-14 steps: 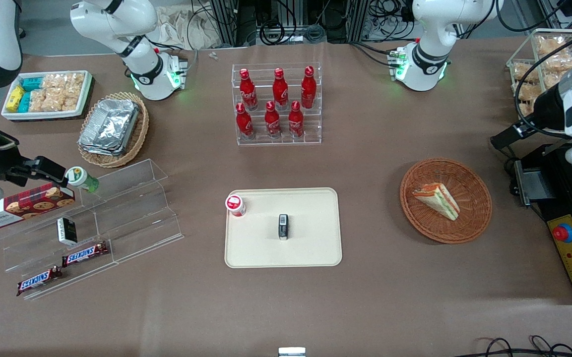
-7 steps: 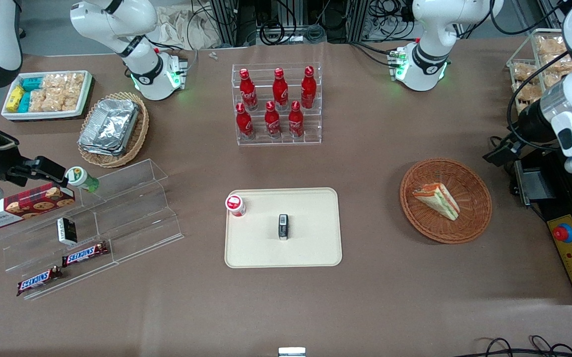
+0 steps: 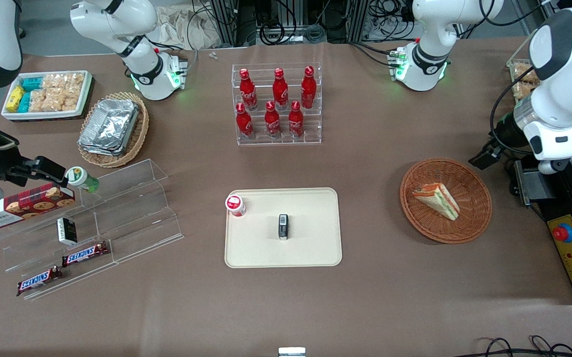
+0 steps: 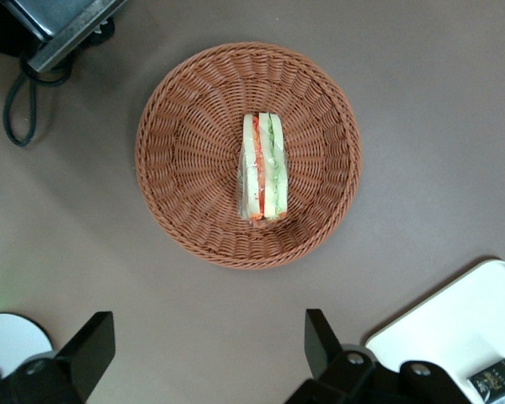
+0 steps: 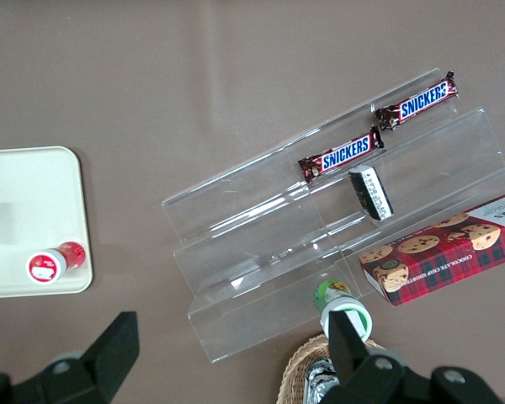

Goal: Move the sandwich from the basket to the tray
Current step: 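Lower the open left gripper onto the wrapped sandwich in the basket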

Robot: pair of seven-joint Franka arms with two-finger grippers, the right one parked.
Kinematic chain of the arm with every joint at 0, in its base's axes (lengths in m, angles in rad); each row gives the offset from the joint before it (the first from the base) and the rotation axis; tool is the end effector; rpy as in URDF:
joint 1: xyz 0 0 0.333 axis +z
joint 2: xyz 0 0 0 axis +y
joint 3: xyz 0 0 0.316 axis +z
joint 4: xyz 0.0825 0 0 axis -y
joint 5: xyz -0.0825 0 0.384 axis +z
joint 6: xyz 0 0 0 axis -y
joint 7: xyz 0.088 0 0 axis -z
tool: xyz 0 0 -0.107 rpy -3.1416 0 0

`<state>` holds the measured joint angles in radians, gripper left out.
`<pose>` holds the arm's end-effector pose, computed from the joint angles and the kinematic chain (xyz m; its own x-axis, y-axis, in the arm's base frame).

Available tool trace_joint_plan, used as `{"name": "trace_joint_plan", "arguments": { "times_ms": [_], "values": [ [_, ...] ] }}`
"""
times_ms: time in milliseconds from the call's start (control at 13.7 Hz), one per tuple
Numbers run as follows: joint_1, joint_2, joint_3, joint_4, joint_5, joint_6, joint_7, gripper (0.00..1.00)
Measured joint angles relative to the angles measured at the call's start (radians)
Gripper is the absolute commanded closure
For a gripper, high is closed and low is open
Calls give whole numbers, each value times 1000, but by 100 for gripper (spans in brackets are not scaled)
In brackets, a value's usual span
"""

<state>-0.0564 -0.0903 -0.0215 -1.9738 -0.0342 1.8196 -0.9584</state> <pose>0.5236 -0.0440 0.5031 0.6273 0.7763 -0.0618 0.7760 -0.6298 -0.0348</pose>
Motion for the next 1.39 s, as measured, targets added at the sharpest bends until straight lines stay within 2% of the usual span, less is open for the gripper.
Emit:
{"name": "trace_joint_plan", "arguments": {
  "times_ms": [292,803,1387],
  "values": [
    [1,35,1,-94,-16,142,-30,0],
    [2,251,0,-107,-45,302,-104,0],
    [-2,400,-16,-192,-47,545,-118,0]
  ]
}}
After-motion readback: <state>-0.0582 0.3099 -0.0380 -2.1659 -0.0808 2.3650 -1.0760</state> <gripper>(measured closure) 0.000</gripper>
